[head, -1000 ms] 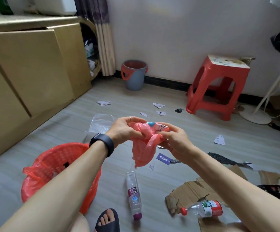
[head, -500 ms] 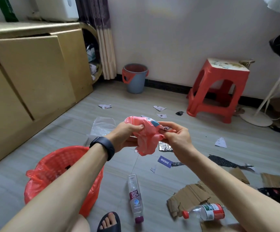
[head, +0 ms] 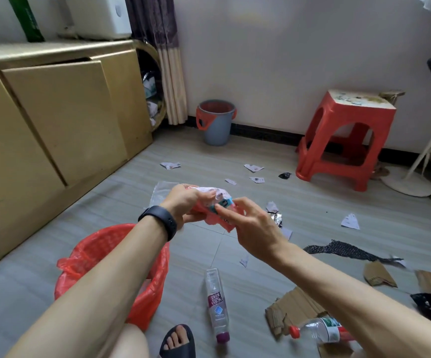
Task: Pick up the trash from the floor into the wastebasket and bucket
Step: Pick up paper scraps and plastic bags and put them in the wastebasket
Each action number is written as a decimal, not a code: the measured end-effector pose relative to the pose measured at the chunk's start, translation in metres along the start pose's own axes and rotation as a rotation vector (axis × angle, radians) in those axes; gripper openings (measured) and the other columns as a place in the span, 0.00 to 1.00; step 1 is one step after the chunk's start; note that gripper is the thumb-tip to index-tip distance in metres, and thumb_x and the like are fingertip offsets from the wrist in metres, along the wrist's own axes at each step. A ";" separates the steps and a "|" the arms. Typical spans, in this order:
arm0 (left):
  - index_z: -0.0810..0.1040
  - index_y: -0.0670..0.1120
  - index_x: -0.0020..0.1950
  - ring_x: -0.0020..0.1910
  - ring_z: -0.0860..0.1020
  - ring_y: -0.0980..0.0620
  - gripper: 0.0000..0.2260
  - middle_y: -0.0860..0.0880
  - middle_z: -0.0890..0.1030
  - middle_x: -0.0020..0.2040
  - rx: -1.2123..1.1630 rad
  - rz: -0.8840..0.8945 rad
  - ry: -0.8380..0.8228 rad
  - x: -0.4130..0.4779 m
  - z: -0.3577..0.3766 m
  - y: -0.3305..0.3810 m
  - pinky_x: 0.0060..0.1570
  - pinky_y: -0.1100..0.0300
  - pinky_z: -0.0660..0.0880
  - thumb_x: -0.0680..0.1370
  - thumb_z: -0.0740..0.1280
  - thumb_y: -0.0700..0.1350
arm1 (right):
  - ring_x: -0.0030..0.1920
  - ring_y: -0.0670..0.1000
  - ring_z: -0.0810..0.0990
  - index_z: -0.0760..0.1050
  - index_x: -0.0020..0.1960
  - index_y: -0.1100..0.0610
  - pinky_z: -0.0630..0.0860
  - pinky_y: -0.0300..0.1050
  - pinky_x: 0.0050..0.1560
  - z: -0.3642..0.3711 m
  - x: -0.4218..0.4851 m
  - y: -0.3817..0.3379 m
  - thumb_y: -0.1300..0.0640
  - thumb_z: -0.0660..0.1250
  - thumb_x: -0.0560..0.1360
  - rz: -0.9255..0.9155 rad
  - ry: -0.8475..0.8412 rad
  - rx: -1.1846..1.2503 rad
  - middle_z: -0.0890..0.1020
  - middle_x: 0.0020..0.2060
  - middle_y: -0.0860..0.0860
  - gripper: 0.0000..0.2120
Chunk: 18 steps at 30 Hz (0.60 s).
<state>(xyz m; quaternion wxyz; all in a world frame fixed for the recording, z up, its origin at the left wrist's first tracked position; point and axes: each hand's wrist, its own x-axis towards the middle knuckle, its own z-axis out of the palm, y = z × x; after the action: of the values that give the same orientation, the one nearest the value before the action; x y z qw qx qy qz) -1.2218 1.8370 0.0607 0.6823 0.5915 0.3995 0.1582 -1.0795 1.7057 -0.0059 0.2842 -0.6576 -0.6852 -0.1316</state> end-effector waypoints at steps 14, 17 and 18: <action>0.74 0.50 0.53 0.45 0.82 0.50 0.28 0.47 0.82 0.48 0.202 0.042 0.624 -0.016 -0.196 -0.134 0.45 0.55 0.81 0.60 0.84 0.46 | 0.74 0.53 0.63 0.54 0.79 0.43 0.67 0.50 0.71 0.091 0.028 -0.065 0.46 0.62 0.80 0.140 -0.678 0.027 0.53 0.79 0.50 0.30; 0.72 0.50 0.51 0.40 0.80 0.50 0.24 0.48 0.81 0.45 0.245 0.047 0.606 -0.009 -0.181 -0.182 0.38 0.58 0.78 0.63 0.82 0.42 | 0.73 0.53 0.63 0.55 0.79 0.44 0.65 0.50 0.73 0.131 0.031 -0.072 0.44 0.62 0.80 0.273 -0.672 0.140 0.55 0.79 0.52 0.30; 0.72 0.51 0.50 0.42 0.79 0.51 0.24 0.51 0.80 0.45 0.361 0.029 0.612 -0.007 -0.180 -0.196 0.41 0.58 0.76 0.62 0.82 0.46 | 0.74 0.54 0.63 0.55 0.79 0.44 0.65 0.51 0.73 0.143 0.030 -0.074 0.43 0.62 0.80 0.307 -0.669 0.170 0.56 0.78 0.52 0.31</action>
<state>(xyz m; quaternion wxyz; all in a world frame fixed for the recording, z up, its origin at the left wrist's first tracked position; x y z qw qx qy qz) -1.4081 1.9059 -0.1161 0.4133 0.6333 0.5985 0.2644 -1.1825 1.8022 -0.0898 0.1147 -0.7332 -0.6422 0.1918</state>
